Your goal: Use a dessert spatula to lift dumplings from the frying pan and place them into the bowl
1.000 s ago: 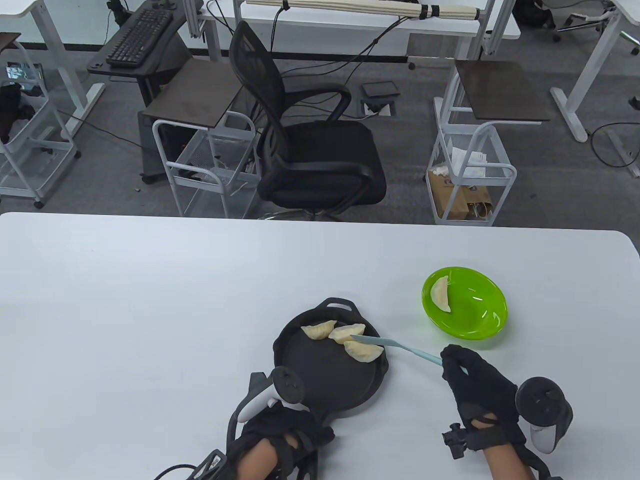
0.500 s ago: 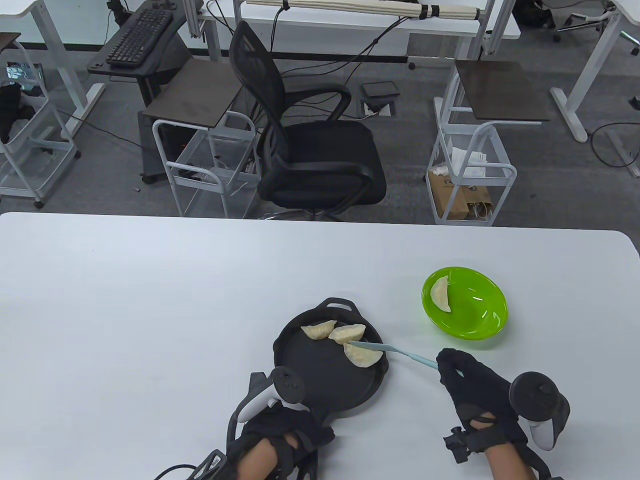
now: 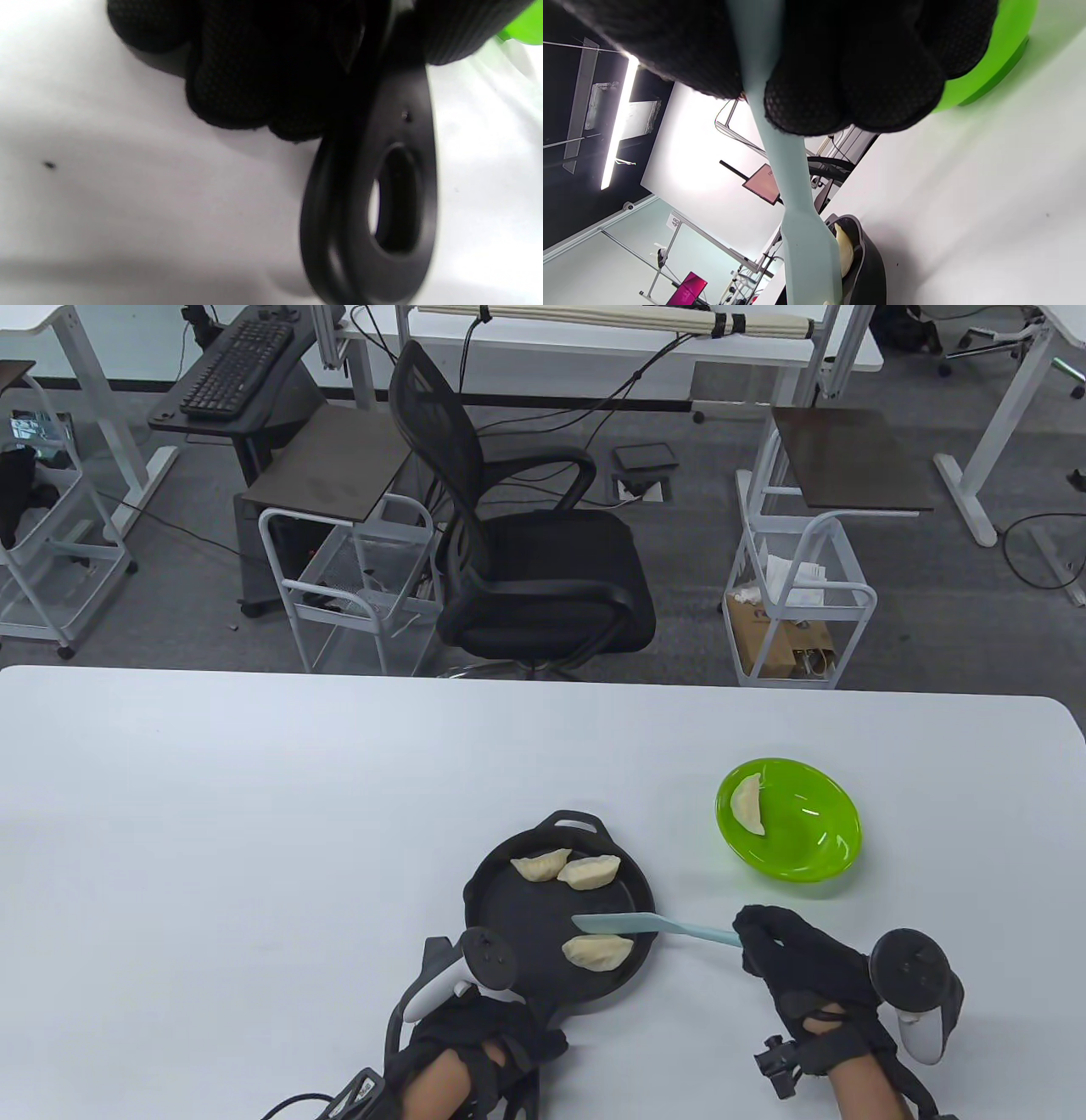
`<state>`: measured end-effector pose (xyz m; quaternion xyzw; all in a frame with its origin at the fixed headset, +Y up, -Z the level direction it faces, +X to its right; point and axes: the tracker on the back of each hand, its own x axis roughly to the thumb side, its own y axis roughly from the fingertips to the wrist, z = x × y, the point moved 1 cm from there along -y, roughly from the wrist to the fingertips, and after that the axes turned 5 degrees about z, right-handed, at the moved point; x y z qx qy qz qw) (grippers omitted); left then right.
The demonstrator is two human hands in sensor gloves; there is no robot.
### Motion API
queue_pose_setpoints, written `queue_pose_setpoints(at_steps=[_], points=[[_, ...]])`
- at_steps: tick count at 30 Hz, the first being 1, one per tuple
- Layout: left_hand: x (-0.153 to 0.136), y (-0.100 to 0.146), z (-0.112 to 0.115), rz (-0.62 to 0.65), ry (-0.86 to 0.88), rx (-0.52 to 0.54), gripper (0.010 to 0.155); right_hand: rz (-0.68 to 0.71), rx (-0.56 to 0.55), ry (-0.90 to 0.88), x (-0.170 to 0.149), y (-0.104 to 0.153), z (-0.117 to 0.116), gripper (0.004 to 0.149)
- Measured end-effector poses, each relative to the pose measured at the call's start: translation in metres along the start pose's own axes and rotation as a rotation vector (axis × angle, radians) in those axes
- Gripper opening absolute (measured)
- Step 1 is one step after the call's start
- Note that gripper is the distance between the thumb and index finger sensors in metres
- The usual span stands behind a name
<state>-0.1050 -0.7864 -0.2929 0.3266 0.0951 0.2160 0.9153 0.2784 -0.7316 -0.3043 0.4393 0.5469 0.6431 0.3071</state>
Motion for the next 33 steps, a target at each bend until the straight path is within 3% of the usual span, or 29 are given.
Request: queue_pose_setpoints(at_steps=[7, 18, 33], points=[[0.000, 0.000, 0.000, 0.000, 0.000, 0.000, 0.065, -0.039, 0.097, -0.075, -0.005, -0.002, -0.014, 0.041], [0.000, 0.000, 0.000, 0.002, -0.002, 0.001, 0.064, -0.201, 0.240, -0.238, -0.030, -0.002, -0.059, 0.042], [0.000, -0.001, 0.000, 0.003, 0.000, 0.000, 0.065, -0.492, 0.254, -0.508, -0.053, 0.012, -0.079, 0.045]])
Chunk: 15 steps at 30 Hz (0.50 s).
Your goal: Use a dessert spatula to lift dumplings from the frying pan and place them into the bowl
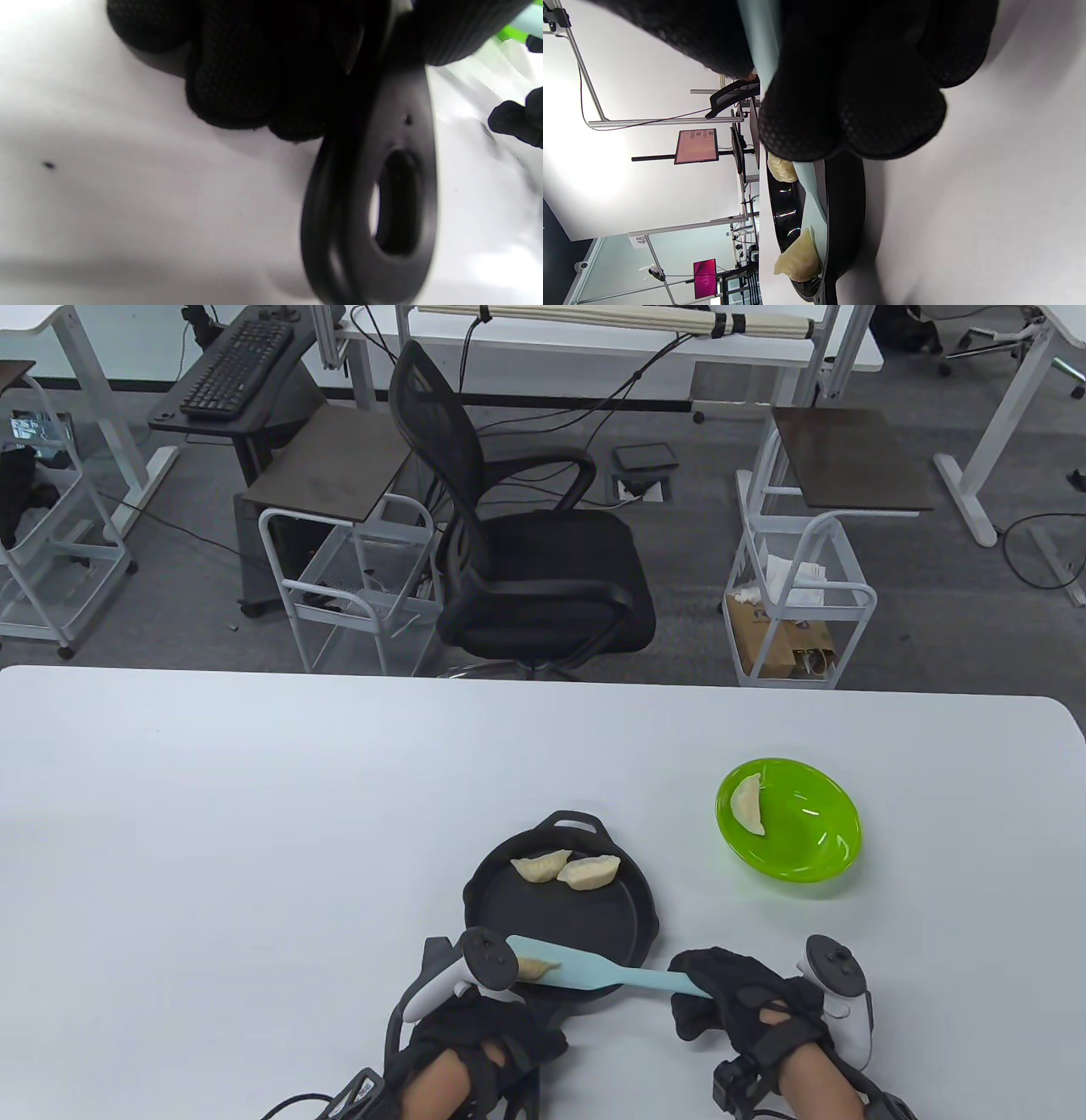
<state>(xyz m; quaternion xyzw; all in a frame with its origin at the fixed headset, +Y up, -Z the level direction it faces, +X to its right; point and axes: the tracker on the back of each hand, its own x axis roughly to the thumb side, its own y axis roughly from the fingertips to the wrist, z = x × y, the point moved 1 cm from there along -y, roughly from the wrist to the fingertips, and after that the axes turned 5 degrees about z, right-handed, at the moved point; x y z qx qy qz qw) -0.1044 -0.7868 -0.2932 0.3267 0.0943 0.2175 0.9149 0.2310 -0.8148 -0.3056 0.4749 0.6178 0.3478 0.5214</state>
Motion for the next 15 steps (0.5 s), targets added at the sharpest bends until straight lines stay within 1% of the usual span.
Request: queue_pose_setpoints(at_steps=[6, 15], points=[[-0.0005, -0.0003, -0.0005, 0.001, 0.001, -0.001, 0.065, -0.007, 0.007, -0.095, -0.0017, 0.0015, -0.0033, 0.047], [-0.0002, -0.0006, -0.0001, 0.001, 0.003, -0.003, 0.065, 0.036, -0.055, -0.208, 0.0021, 0.0058, 0.0032, 0.048]])
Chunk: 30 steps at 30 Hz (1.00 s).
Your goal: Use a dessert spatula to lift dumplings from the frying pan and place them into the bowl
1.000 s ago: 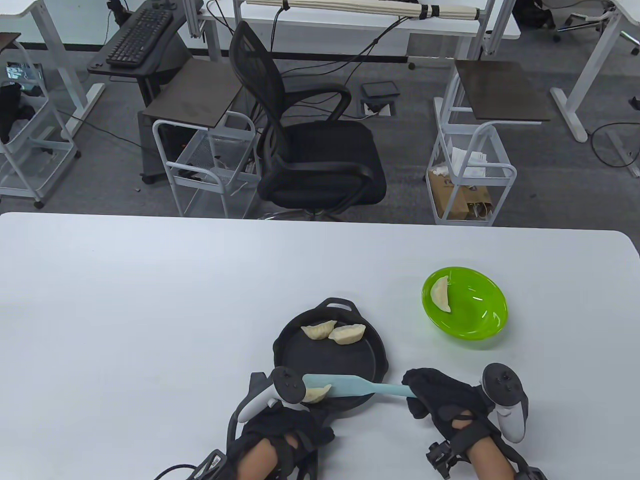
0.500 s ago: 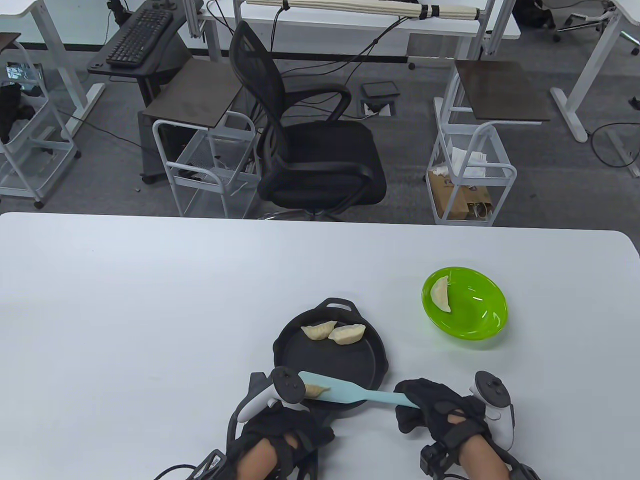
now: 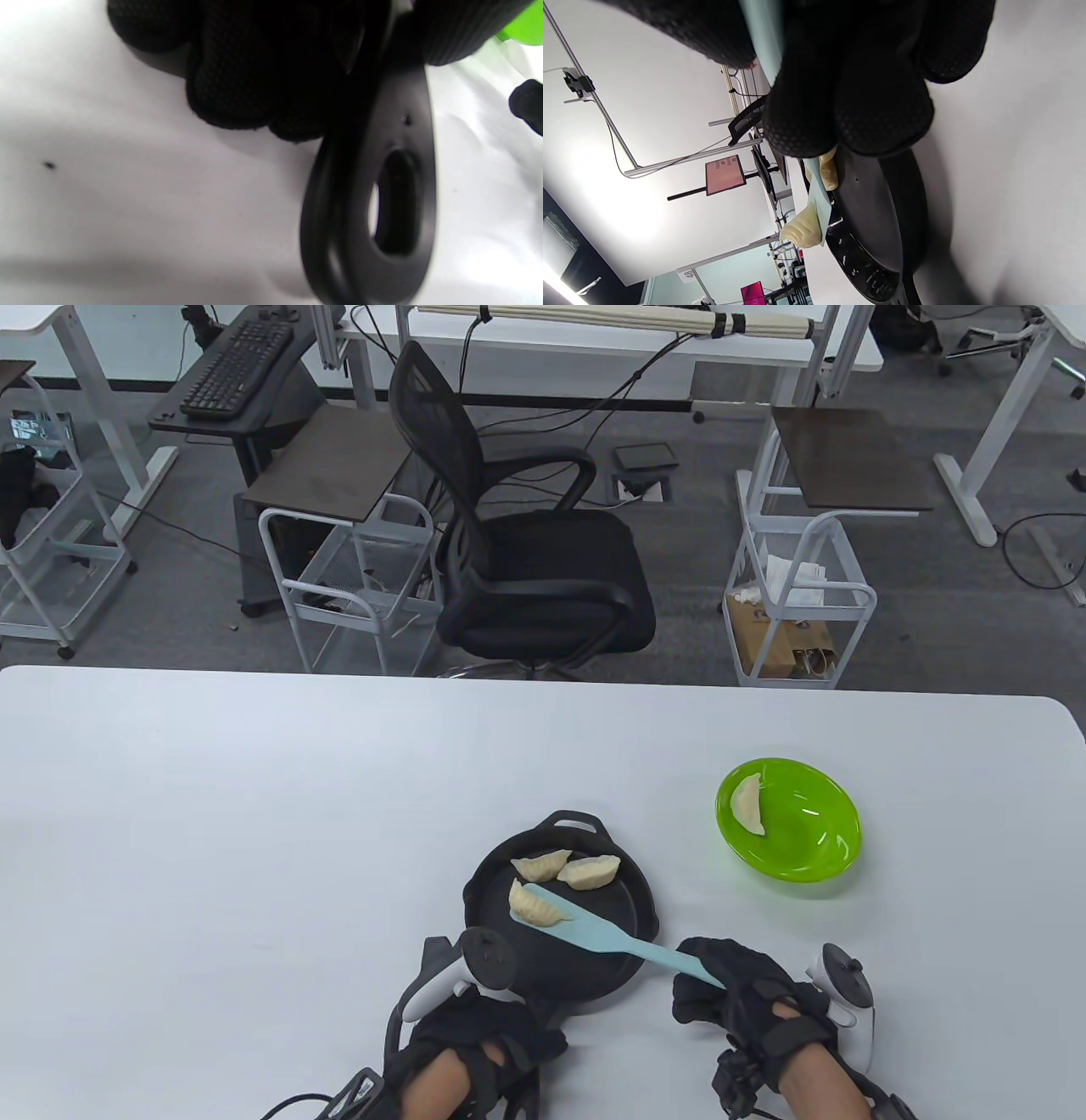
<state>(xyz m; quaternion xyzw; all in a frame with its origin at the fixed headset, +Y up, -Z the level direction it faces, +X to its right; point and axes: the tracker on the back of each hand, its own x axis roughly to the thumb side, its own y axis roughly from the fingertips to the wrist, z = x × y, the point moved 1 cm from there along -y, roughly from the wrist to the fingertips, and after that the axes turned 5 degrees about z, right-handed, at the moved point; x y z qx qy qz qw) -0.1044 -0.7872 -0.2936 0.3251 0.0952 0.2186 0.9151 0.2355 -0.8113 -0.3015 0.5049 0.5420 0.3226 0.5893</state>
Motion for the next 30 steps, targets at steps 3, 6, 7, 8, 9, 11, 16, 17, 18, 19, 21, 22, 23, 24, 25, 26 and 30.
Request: queue_pose_setpoints(at_steps=[3, 6, 7, 8, 9, 11, 16, 17, 18, 19, 21, 22, 23, 24, 25, 26, 30], points=[[0.000, 0.000, 0.000, 0.000, 0.000, 0.001, 0.065, 0.022, -0.034, -0.047, 0.002, 0.002, 0.004, 0.049], [0.000, 0.000, 0.000, 0.000, 0.000, 0.001, 0.065, 0.046, -0.071, -0.092, 0.004, 0.004, 0.008, 0.049], [0.000, 0.000, 0.000, 0.000, 0.000, 0.001, 0.065, 0.056, -0.084, -0.111, 0.005, 0.004, 0.009, 0.050], [0.000, 0.000, 0.000, 0.000, 0.000, 0.001, 0.065, 0.063, -0.094, -0.120, 0.005, 0.005, 0.010, 0.050], [0.000, 0.000, 0.000, 0.000, 0.000, 0.001, 0.065, 0.071, -0.111, -0.139, 0.006, 0.006, 0.012, 0.050], [0.000, 0.000, 0.000, 0.000, 0.000, 0.001, 0.064, 0.086, -0.138, -0.165, 0.007, 0.007, 0.014, 0.051], [0.000, 0.000, 0.000, 0.000, 0.000, 0.001, 0.065, 0.120, -0.204, -0.222, 0.010, 0.010, 0.023, 0.053], [0.000, 0.000, 0.000, 0.000, 0.000, 0.001, 0.065, 0.128, -0.221, -0.236, 0.011, 0.011, 0.025, 0.053], [0.000, 0.000, 0.000, 0.000, 0.000, 0.001, 0.064, 0.135, -0.233, -0.245, 0.011, 0.012, 0.027, 0.053], [0.000, 0.000, 0.000, 0.000, 0.000, 0.001, 0.065, 0.142, -0.246, -0.254, 0.012, 0.012, 0.028, 0.053], [0.000, 0.000, 0.000, 0.000, 0.000, 0.001, 0.064, 0.155, -0.270, -0.267, 0.013, 0.014, 0.031, 0.054], [0.000, 0.000, 0.000, 0.000, 0.000, 0.001, 0.065, 0.163, -0.280, -0.272, 0.014, 0.014, 0.033, 0.054], [0.000, 0.000, 0.000, 0.000, 0.000, 0.001, 0.065, 0.169, -0.291, -0.280, 0.015, 0.015, 0.035, 0.054], [0.000, 0.000, 0.000, 0.000, 0.000, 0.001, 0.065, 0.175, -0.302, -0.285, 0.015, 0.015, 0.036, 0.054], [0.000, 0.000, 0.000, 0.000, 0.000, 0.001, 0.065, 0.179, -0.311, -0.288, 0.016, 0.015, 0.038, 0.054], [0.000, 0.000, 0.000, 0.000, 0.000, 0.001, 0.065, 0.183, -0.319, -0.293, 0.016, 0.016, 0.039, 0.054], [0.000, 0.000, 0.000, 0.000, 0.000, 0.001, 0.065, 0.203, -0.357, -0.302, 0.017, 0.018, 0.044, 0.055]])
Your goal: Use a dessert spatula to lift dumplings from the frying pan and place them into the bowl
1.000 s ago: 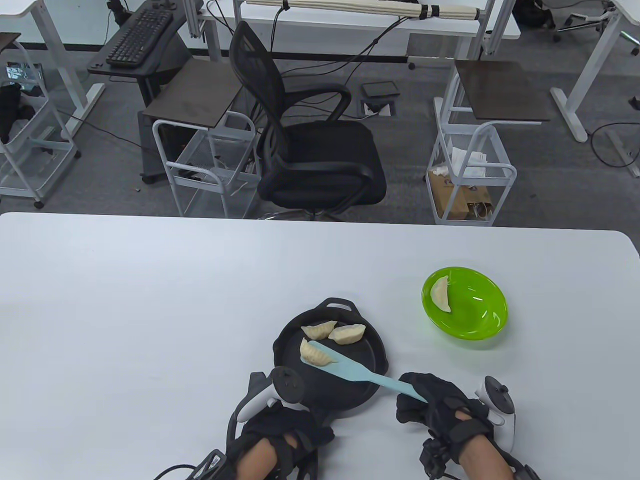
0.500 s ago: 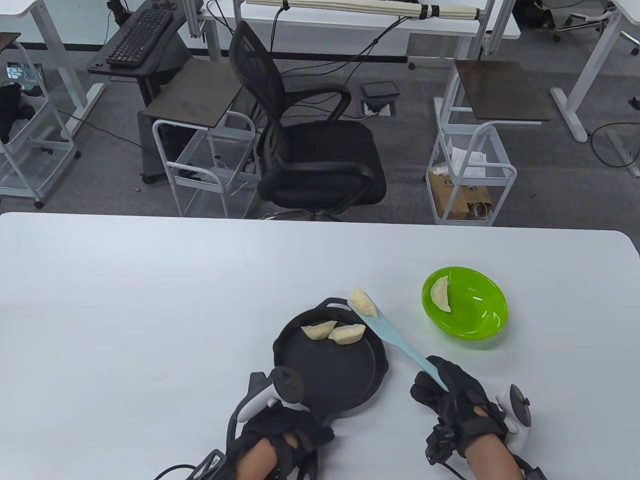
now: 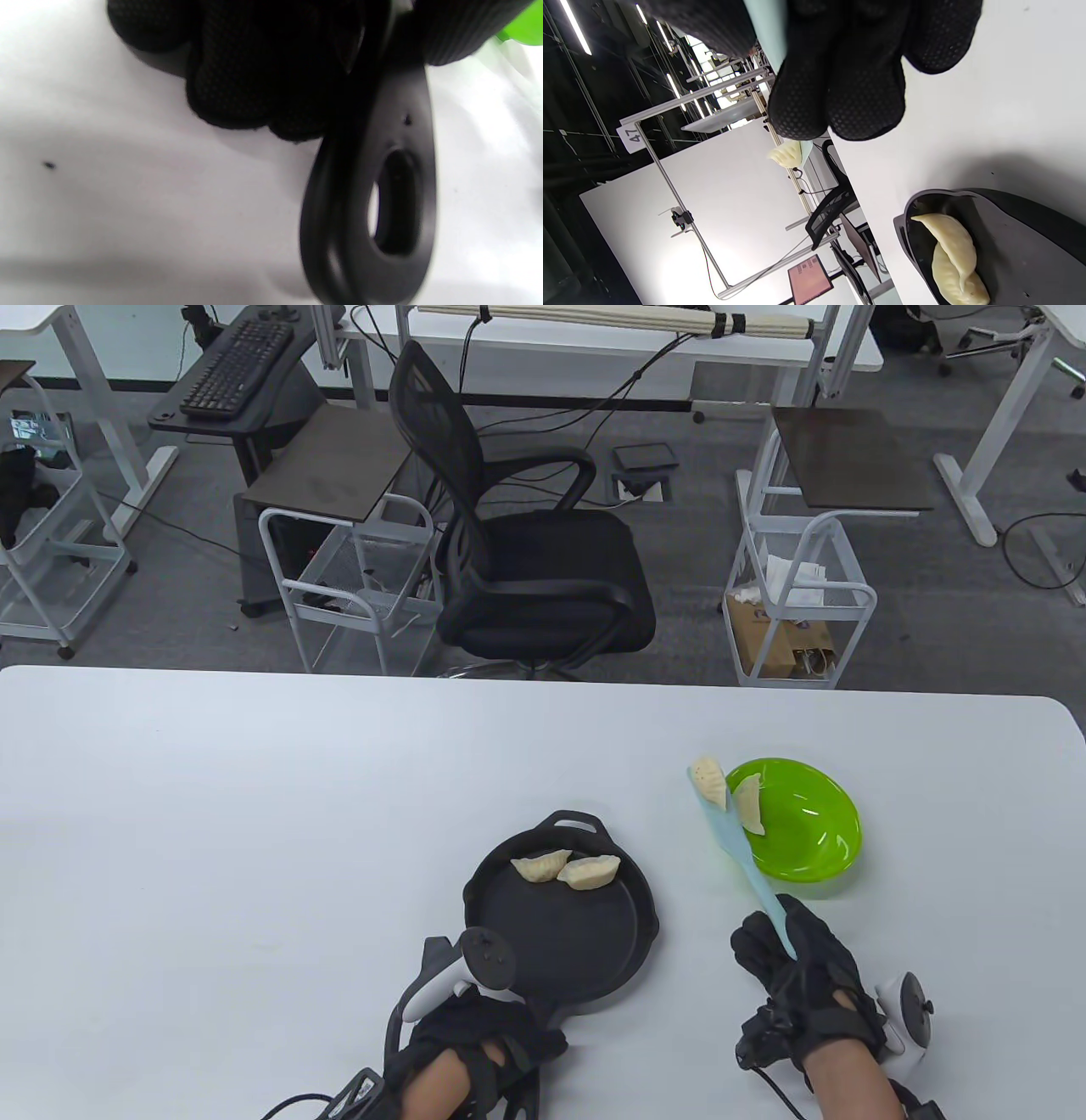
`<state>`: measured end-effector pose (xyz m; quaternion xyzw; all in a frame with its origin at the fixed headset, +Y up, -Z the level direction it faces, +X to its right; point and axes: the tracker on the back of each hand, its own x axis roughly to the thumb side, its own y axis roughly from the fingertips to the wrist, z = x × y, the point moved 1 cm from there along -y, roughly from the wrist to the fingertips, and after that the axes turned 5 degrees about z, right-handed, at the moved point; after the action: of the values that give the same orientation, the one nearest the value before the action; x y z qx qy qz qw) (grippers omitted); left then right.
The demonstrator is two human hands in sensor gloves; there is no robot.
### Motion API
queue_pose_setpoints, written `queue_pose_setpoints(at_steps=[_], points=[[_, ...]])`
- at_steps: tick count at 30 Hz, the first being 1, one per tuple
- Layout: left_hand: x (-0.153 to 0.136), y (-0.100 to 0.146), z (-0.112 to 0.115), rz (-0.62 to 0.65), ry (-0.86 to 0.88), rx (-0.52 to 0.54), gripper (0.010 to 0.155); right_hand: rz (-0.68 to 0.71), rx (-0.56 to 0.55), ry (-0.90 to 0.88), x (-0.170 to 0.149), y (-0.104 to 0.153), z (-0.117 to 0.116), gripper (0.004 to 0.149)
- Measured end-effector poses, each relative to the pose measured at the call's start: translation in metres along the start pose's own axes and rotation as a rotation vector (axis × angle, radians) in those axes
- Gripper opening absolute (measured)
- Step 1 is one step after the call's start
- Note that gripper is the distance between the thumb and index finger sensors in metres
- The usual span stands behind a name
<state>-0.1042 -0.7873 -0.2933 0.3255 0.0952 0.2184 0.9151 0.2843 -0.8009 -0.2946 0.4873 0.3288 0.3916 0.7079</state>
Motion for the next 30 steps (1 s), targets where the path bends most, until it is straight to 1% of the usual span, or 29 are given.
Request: queue_pose_setpoints(at_steps=[11, 17, 30], points=[[0.000, 0.000, 0.000, 0.000, 0.000, 0.000, 0.064, 0.042, -0.089, -0.016, 0.006, -0.003, 0.012, 0.056], [0.000, 0.000, 0.000, 0.000, 0.000, 0.000, 0.064, 0.051, -0.116, -0.007, 0.007, -0.006, 0.019, 0.057], [0.000, 0.000, 0.000, 0.000, 0.000, 0.000, 0.064, 0.042, -0.113, 0.038, 0.006, -0.016, 0.028, 0.059]])
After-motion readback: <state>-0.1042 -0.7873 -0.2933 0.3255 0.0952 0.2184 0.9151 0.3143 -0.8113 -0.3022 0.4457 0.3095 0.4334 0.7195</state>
